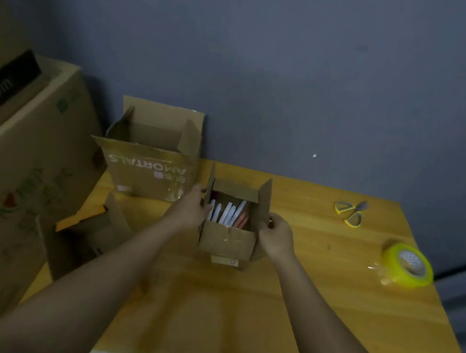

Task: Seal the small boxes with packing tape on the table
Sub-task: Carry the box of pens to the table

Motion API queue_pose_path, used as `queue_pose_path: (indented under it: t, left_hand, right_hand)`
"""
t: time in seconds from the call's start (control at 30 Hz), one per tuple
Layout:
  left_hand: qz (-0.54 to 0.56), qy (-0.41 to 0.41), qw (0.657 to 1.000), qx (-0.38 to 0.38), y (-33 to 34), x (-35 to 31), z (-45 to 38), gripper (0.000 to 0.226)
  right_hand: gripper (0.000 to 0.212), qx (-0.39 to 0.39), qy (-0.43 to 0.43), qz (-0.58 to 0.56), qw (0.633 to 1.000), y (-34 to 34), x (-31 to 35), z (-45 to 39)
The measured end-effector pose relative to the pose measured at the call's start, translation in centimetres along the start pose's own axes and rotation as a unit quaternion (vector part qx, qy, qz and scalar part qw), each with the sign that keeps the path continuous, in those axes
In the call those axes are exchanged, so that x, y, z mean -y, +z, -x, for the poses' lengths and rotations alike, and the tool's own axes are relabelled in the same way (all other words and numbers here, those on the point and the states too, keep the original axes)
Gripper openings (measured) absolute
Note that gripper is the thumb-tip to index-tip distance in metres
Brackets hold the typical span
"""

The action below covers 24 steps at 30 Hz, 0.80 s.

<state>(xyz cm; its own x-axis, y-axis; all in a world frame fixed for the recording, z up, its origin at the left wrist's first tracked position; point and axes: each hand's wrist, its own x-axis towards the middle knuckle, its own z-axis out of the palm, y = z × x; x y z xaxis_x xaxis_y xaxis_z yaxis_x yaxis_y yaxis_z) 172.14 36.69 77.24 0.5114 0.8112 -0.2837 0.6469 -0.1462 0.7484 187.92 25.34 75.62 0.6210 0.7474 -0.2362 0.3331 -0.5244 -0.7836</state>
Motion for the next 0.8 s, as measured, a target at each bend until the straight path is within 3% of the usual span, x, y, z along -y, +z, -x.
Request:
queue_pose_path:
  t: [0.2, 0.37, 0.6, 0.8]
  left_hand:
    - [0.001, -0.067, 0.998, -0.001, 2.5, 3.5, -2.4, 0.044]
    - [-0.002, -0.112, 0.994, 0.003, 3.6, 6.7, -3.6, 0.036]
    - [-0.009, -0.123, 0.992, 0.014, 4.1, 8.5, -4.3, 0.044]
    - [-0.015, -0.129, 0.991, 0.035, 3.7, 7.9, -4.7, 0.065]
  right_hand:
    - [0.033, 0.108, 0.022, 0.062, 0.992, 3.2, -2.3, -3.7]
    - [0.036, 0.138, 0.038, 0.073, 0.987, 5.9, -3.8, -4.7]
    - [0.04, 0.133, 0.054, 0.052, 0.988, 7.4, -4.7, -5.2]
    - [0.062, 0.1, 0.068, 0.027, 0.992, 6.6, -4.5, -5.6]
